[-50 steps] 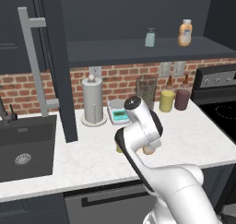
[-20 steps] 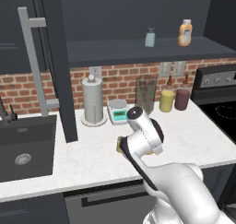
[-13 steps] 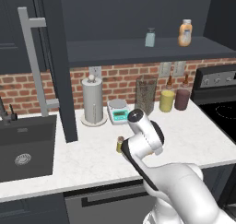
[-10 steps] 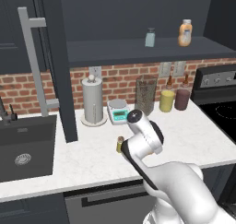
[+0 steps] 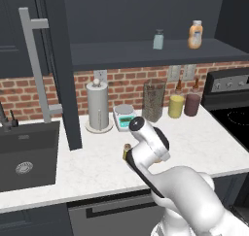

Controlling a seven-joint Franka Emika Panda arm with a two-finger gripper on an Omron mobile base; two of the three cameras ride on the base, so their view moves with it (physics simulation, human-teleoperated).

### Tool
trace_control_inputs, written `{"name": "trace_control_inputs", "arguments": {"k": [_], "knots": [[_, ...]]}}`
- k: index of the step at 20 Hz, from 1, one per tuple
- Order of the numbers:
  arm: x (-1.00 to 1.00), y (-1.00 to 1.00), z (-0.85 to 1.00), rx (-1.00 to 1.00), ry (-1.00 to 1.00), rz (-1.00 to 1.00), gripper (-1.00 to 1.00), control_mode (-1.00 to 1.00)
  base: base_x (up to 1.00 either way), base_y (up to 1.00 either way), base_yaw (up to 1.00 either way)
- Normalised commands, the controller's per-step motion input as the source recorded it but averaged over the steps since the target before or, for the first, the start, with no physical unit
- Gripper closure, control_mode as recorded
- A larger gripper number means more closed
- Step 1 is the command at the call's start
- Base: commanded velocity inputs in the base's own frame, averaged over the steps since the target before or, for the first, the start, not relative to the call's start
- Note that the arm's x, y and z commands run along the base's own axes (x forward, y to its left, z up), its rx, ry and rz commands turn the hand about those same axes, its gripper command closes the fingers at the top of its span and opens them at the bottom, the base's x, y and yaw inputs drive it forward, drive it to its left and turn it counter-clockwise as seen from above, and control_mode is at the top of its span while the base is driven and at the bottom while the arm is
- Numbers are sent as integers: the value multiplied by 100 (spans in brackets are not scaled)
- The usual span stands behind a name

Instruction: Put the shaker and condiment bottle from the counter next to their counterparts in the cabinet.

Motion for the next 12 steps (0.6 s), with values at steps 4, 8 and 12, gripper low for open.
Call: {"name": "trace_control_inputs", "arguments": {"k": [4, 8, 12], "knots": [[-1, 0, -12, 0, 0, 0, -100, -100, 0, 0, 0], [0, 0, -16, 0, 0, 0, 100, -100, 0, 0, 0], [-2, -11, -20, 0, 0, 0, 100, -100, 0, 0, 0]]}}
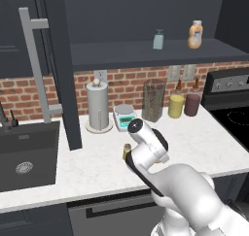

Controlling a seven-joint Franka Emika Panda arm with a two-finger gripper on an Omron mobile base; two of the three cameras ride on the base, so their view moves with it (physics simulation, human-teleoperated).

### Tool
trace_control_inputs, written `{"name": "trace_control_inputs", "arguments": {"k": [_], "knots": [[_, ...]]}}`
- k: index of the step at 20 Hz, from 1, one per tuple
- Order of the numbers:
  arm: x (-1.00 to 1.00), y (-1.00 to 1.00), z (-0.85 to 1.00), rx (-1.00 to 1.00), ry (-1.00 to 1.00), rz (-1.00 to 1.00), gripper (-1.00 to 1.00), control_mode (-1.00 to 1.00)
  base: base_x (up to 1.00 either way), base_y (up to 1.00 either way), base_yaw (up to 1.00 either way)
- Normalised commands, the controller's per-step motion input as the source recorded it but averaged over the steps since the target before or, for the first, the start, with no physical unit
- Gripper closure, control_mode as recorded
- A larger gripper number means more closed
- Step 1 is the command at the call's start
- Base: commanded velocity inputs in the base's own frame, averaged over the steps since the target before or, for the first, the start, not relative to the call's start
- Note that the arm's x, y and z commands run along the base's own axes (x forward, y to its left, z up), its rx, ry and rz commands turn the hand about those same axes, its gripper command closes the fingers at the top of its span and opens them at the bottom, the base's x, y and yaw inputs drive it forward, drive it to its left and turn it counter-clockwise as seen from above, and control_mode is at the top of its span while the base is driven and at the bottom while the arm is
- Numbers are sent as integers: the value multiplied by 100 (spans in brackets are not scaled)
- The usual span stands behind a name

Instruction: Put the shaker and condiment bottle from the counter next to their counterparts in the cabinet.

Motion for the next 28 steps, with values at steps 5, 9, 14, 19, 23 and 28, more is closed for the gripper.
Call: {"name": "trace_control_inputs", "arguments": {"k": [5, 9, 14, 19, 23, 28], "knots": [[0, -11, -14, 0, 0, 0, 100, -100, 0, 0, 0], [0, -10, -3, 0, 0, 0, 100, -100, 0, 0, 0], [0, -1, 0, 0, 0, 0, 100, -100, 0, 0, 0], [0, 0, 14, 0, 0, 3, 100, -100, 0, 0, 0], [0, 0, 41, 0, 0, 10, 100, -100, 0, 0, 0], [0, -6, 48, -4, 0, 14, 100, -100, 0, 0, 0]]}}
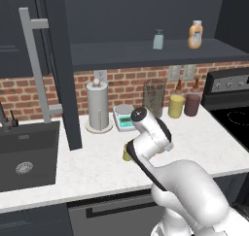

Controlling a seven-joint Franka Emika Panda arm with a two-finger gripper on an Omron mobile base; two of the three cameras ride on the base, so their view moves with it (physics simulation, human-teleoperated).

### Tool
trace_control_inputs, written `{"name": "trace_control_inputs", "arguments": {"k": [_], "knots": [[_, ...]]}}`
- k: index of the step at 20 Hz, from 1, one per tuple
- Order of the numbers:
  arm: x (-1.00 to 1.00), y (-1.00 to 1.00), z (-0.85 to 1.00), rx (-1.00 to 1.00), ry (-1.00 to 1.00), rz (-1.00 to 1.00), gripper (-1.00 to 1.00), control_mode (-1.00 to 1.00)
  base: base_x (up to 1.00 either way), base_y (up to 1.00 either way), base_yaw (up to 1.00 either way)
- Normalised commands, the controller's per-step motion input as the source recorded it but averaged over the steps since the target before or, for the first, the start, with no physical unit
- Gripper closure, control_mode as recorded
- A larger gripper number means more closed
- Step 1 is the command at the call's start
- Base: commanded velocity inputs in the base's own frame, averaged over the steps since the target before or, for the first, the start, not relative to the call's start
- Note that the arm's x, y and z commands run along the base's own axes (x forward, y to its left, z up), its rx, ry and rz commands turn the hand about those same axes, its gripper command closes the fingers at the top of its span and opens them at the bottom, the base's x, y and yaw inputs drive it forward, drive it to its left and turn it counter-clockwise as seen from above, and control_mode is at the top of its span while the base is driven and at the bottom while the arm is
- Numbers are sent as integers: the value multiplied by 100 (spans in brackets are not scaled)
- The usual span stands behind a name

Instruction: Put the shaker and condiment bottle from the counter next to their counterparts in the cabinet.

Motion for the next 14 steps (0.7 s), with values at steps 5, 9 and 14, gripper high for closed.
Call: {"name": "trace_control_inputs", "arguments": {"k": [5, 9, 14], "knots": [[0, -7, 26, -10, 0, 12, 100, -100, 0, 0, 0], [-3, -3, 19, -13, 0, 8, 100, -100, 0, 0, 0], [-8, 0, 36, -9, 0, 3, 100, -100, 0, 0, 0]]}}
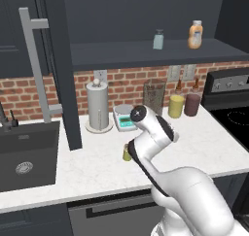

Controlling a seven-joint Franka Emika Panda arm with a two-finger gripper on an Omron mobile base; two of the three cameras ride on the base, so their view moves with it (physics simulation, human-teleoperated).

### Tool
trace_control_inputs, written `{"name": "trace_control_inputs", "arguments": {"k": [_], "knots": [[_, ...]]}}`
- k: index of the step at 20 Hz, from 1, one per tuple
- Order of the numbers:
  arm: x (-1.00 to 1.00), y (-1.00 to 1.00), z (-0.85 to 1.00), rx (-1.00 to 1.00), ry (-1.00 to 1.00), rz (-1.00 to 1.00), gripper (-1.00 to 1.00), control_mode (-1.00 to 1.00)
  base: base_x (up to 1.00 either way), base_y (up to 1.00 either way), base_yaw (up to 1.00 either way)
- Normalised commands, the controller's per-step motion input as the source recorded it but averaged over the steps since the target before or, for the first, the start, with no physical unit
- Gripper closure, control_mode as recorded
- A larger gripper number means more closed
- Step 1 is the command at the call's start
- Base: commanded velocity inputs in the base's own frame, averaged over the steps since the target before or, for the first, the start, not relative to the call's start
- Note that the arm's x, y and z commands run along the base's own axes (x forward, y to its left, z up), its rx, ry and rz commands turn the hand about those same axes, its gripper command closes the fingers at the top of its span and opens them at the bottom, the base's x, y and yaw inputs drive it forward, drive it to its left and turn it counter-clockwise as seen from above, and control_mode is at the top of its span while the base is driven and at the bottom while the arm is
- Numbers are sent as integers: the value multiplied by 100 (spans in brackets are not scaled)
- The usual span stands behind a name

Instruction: Put the shaker and condiment bottle from the counter next to their counterparts in the cabinet.

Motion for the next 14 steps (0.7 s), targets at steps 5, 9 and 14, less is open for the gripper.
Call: {"name": "trace_control_inputs", "arguments": {"k": [5, 9, 14], "knots": [[-9, -3, 59, -1, 0, 1, 100, -100, 0, 0, 0], [-12, -14, 72, 1, 0, 0, 100, -100, 0, 0, 0], [-22, -32, 67, 3, -1, 0, 100, -100, 0, 0, 0]]}}
